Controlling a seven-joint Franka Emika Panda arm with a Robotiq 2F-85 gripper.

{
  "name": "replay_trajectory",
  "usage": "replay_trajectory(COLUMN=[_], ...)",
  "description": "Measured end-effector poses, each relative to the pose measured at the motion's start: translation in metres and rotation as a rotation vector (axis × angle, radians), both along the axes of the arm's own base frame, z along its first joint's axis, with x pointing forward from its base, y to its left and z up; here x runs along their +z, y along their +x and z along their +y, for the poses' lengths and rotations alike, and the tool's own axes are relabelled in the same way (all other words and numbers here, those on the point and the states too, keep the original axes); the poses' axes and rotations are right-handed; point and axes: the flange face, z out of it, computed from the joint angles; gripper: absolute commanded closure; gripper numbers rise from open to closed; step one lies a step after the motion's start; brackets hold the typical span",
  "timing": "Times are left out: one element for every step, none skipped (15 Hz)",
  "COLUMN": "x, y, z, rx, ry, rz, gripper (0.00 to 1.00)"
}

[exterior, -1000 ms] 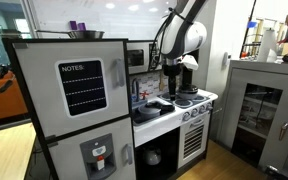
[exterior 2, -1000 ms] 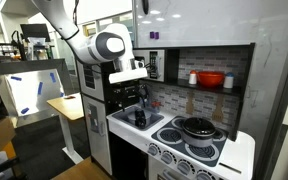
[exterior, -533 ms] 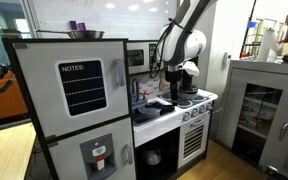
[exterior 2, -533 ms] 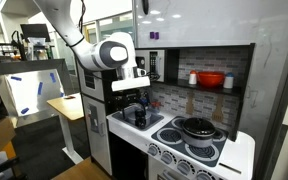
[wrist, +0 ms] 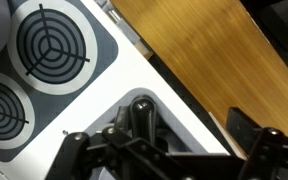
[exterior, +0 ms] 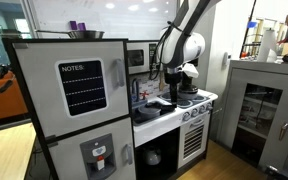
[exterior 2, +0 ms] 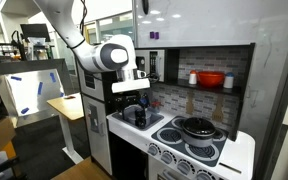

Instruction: Remove the pot from the sink and put it on the stove

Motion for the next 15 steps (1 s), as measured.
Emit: replay_trajectory(x=[0.0,0.0,0.0,-0.001,-0.003,-0.007,-0.012,-0.017,-0.022,-0.026,-0.028,-0.03,-0.03,-0.031,-0.029], y=[0.0,0.0,0.0,0.0,-0.001,-0.001,-0.001,0.0,0.001,0.003,0.006,0.008,0.012,0.015,0.018], z=[0.0,0.0,0.0,0.0,0.0,0.0,0.0,0.0,0.0,-0.001,-0.002,-0.003,-0.004,-0.005,-0.005], rx=[0.0,0.0,0.0,0.0,0.0,0.001,0.002,0.003,0.004,0.006,0.007,0.008,0.011,0.013,0.017], ry=[0.0,0.0,0.0,0.0,0.001,0.002,0.003,0.003,0.004,0.004,0.004,0.004,0.003,0.002,0.002], rz=[0.0,0.0,0.0,0.001,0.005,0.011,0.018,0.024,0.028,0.031,0.032,0.03,0.026,0.022,0.017], gripper=[0.0,0.0,0.0,0.0,0.0,0.0,0.0,0.0,0.0,0.0,0.0,0.0,0.0,0.0,0.0])
